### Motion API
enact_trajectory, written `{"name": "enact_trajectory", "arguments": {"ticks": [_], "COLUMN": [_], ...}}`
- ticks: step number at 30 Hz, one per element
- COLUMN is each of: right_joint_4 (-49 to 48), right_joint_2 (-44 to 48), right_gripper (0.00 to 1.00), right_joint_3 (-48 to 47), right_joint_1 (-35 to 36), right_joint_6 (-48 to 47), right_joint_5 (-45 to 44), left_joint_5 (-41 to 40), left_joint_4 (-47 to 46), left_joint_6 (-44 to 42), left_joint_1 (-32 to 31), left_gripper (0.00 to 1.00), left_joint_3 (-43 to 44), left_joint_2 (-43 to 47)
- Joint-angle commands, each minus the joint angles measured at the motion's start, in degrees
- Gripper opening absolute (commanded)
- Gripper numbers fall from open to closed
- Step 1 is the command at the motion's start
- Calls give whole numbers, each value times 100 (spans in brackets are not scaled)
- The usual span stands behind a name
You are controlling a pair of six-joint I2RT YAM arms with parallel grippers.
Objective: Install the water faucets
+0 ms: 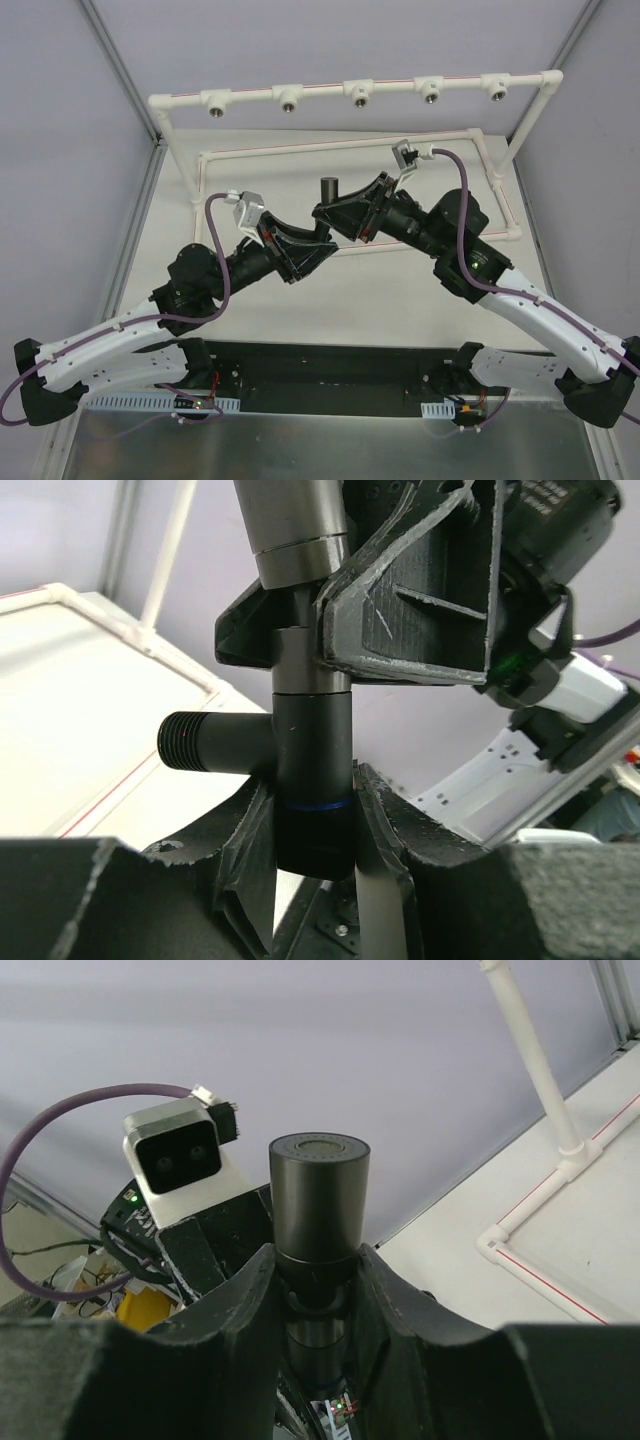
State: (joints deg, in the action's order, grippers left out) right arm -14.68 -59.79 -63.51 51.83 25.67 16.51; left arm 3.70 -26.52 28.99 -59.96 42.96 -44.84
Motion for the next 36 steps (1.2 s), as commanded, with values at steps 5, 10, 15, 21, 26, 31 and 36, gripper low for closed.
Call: {"name": "enact_trajectory", "arguments": {"ticks": [5,10,15,21,26,31,36], "right_joint_4": [650,695,703,379,-139,-334,-387], "right_joint_2": [-156,-384,-727,-622,-113,380,582], "right_gripper": [1,0,2,43,65,70,70], "right_joint_3": [-470,-514,-742,-567,30,444,453], "right_joint_1": [2,11,2,2,11,11,2], "right_joint_6": [-36,-27,96,-1,219,342,202], "right_joint_5": [-1544,-2581,-3277,-2847,-2136,-1880,-679], "left_joint_5": [-1072,-2117,-2918,-2585,-2174,-1664,-697], "left_joint_4": [1561,1896,1704,1528,1028,403,-81], "left_joint_6": [-2448,-3960,-4937,-4246,-2657,-1416,-536], "left_joint_1": [-6,-6,-6,-6,-6,-6,-6], "left_gripper": [0,0,0,0,0,0,0], "left_joint_3": [1153,1346,1461,1303,707,169,54], "left_joint_2": [-59,-498,-1017,-869,-246,370,512]}}
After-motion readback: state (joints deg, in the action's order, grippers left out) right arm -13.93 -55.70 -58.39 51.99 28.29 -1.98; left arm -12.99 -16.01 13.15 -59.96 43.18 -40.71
